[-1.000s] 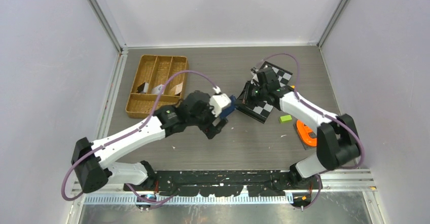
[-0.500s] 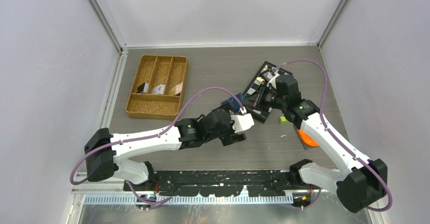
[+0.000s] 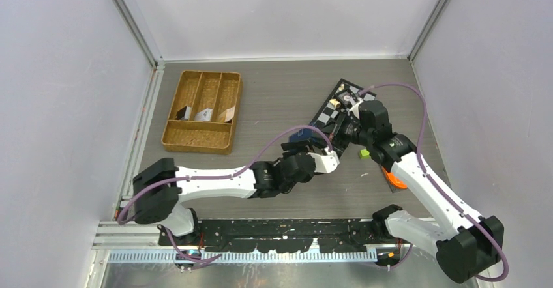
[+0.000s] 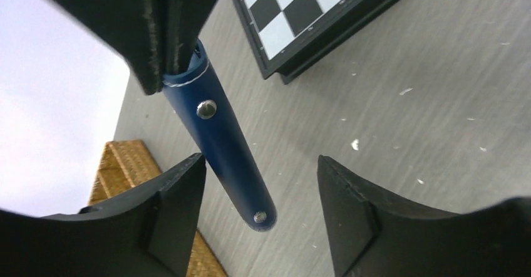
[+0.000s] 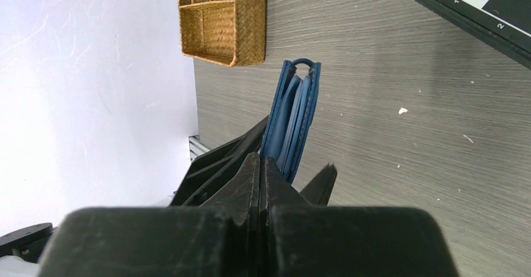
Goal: Put the credit cards into the card holder
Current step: Pick up the card holder from the center of the board.
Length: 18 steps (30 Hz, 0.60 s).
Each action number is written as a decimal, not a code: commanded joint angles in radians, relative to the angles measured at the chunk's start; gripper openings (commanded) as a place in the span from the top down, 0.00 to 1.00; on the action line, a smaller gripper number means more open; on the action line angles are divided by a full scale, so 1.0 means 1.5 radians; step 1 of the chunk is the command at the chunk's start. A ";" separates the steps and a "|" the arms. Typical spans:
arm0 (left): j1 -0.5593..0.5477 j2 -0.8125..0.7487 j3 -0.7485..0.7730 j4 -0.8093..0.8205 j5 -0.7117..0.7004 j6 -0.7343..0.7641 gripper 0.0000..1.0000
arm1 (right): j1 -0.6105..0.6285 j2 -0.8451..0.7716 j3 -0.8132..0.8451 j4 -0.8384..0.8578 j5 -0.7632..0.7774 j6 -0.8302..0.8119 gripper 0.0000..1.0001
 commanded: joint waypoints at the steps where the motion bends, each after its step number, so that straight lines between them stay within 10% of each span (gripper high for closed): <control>1: -0.002 0.033 0.021 0.131 -0.103 0.042 0.37 | -0.001 -0.034 0.011 0.016 -0.029 0.026 1.00; 9: -0.003 0.053 0.012 0.212 -0.148 0.045 0.96 | -0.001 -0.049 0.006 -0.001 -0.006 0.028 1.00; 18: 0.014 -0.043 0.001 0.007 -0.044 -0.147 1.00 | -0.005 -0.050 0.048 -0.070 0.104 -0.038 0.55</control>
